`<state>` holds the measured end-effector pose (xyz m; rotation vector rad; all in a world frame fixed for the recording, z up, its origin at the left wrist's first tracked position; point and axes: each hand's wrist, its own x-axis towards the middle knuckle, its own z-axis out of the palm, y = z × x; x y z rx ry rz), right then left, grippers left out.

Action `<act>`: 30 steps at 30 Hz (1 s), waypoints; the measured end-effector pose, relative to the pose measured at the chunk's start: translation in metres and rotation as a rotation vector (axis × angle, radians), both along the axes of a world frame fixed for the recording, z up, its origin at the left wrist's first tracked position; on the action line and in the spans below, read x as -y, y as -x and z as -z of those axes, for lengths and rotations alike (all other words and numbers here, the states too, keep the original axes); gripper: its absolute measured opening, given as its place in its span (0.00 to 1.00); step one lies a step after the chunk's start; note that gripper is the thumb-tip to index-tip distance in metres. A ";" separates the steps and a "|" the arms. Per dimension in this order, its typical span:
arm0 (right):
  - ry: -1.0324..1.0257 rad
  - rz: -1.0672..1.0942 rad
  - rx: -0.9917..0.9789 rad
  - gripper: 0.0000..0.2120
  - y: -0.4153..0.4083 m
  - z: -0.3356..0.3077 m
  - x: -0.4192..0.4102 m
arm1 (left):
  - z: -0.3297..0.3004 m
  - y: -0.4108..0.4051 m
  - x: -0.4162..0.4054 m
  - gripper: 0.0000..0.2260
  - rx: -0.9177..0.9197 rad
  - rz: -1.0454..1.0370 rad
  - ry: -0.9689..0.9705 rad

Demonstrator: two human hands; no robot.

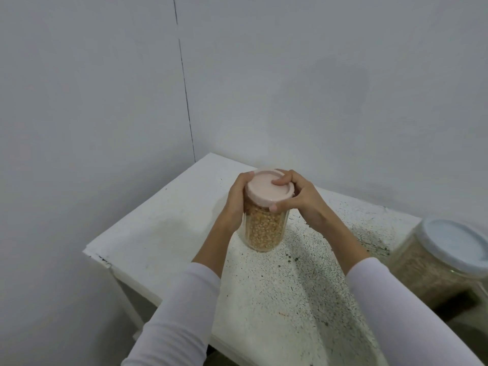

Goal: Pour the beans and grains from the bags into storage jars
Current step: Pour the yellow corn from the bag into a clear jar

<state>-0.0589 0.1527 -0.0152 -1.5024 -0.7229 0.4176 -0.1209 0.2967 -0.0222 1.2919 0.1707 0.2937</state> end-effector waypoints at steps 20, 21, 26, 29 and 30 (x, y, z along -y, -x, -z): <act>0.198 0.605 0.846 0.28 0.037 0.010 0.016 | 0.023 -0.016 0.016 0.25 0.030 -0.460 0.075; 0.148 0.563 0.780 0.28 0.037 0.000 0.016 | 0.023 -0.016 0.016 0.24 0.036 -0.466 0.078; 0.426 0.061 0.426 0.37 0.020 -0.032 0.005 | 0.022 -0.017 0.018 0.23 0.068 -0.467 0.101; 0.454 0.286 0.481 0.36 0.025 -0.025 -0.015 | 0.027 -0.017 0.017 0.22 0.095 -0.471 0.084; 0.525 0.381 0.573 0.37 0.028 -0.023 -0.021 | 0.028 -0.016 0.018 0.22 0.115 -0.476 0.047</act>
